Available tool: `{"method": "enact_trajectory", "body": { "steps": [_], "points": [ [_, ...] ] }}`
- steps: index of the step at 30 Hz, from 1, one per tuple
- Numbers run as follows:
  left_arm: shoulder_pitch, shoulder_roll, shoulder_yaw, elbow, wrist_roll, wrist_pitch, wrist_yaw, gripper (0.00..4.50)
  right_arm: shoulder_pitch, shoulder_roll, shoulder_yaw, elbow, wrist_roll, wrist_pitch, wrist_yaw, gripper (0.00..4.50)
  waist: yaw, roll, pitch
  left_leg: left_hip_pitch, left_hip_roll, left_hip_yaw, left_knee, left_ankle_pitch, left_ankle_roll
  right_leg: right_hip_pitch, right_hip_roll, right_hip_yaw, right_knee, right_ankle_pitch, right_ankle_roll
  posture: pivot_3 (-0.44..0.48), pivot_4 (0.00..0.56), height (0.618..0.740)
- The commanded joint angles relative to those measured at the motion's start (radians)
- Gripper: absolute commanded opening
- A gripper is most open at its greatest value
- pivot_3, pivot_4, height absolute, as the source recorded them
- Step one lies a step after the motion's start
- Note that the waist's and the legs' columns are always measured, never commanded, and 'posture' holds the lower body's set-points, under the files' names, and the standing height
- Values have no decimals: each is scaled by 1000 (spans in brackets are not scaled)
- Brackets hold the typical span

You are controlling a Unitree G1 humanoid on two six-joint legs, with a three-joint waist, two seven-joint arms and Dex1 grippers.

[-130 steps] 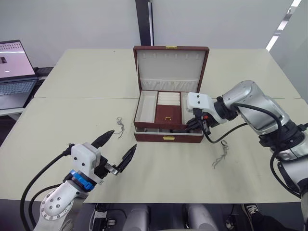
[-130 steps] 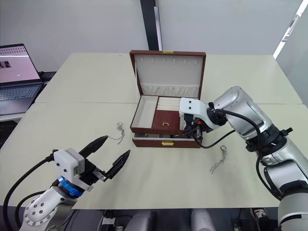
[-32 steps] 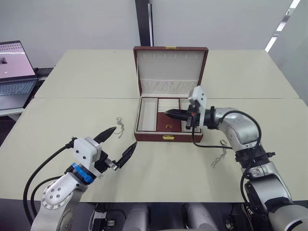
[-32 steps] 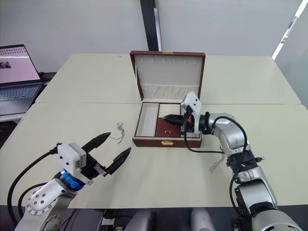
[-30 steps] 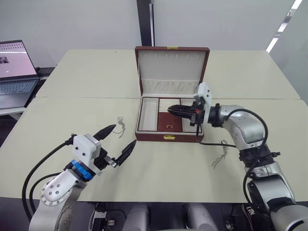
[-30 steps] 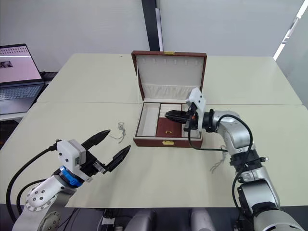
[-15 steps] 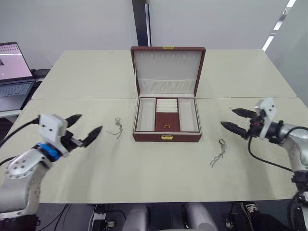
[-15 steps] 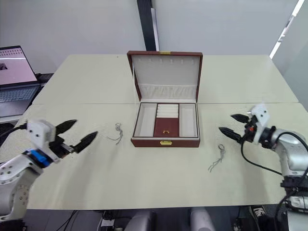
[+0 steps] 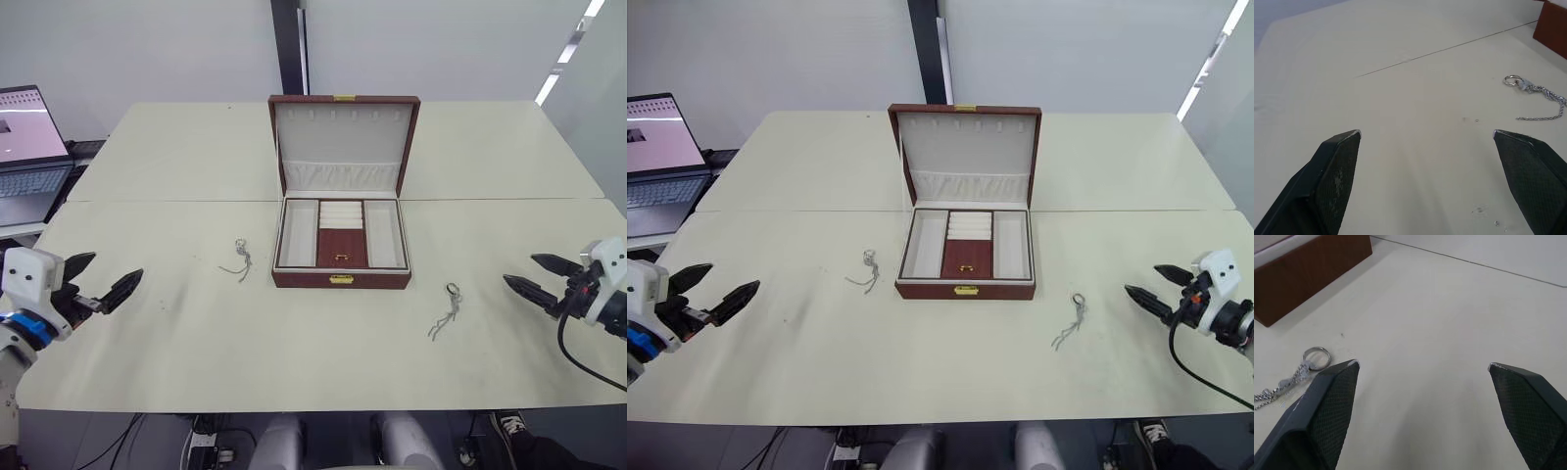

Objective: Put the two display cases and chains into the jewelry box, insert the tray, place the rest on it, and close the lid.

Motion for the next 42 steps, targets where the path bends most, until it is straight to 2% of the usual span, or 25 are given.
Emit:
{"method": "enact_trajectory", "body": {
  "steps": [1, 13, 21, 27, 32, 35, 42],
  "points": [
    [10, 12, 31, 8, 3, -19, -11, 4500, 3, -5, -33, 17, -4, -53, -12, 4486, -1, 0, 0, 0, 0, 0, 0, 0, 0, 0, 0, 0, 0, 0, 0, 0, 150, 740],
    [35, -7, 29, 18, 7, -27, -16, 4500, -21, 3, -21, 63, -7, -98, -36, 4486, -1, 0, 0, 0, 0, 0, 0, 0, 0, 0, 0, 0, 0, 0, 0, 0, 150, 740],
    [26, -33, 11, -3, 9, -15, 5, 4500, -23, 2, -16, -5, 41, -39, -9, 4486, -1, 0, 0, 0, 0, 0, 0, 0, 0, 0, 0, 0, 0, 0, 0, 0, 150, 740],
    [-38, -137, -16, -76, -2, 6, 120, 4500, -55, 2, 39, -249, 159, 109, 22, 4486, -1, 0, 0, 0, 0, 0, 2, 0, 0, 0, 0, 0, 0, 0, 1, 0, 150, 740],
    [-78, -233, -92, -185, 21, 51, 237, 4500, -82, 9, 106, -463, 246, 191, 32, 4486, 3, -1, -1, -1, 0, -2, 2, 0, 0, 1, 0, -1, 0, 0, 1, 0, 150, 740],
    [-95, -265, -133, -223, 42, 64, 288, 4500, -79, 10, 132, -516, 256, 194, 39, 4486, 4, -2, -1, -1, 0, -2, 2, 0, 0, 1, 0, -1, 0, 0, 1, 0, 150, 740],
    [-126, -429, -296, -371, 78, 137, 443, 4500, -101, 11, 186, -584, 265, 199, 30, 4486, 7, -3, -2, -1, -1, -2, 4, 0, 0, 1, -1, -1, -1, 1, 2, 0, 150, 740]
  ]
}}
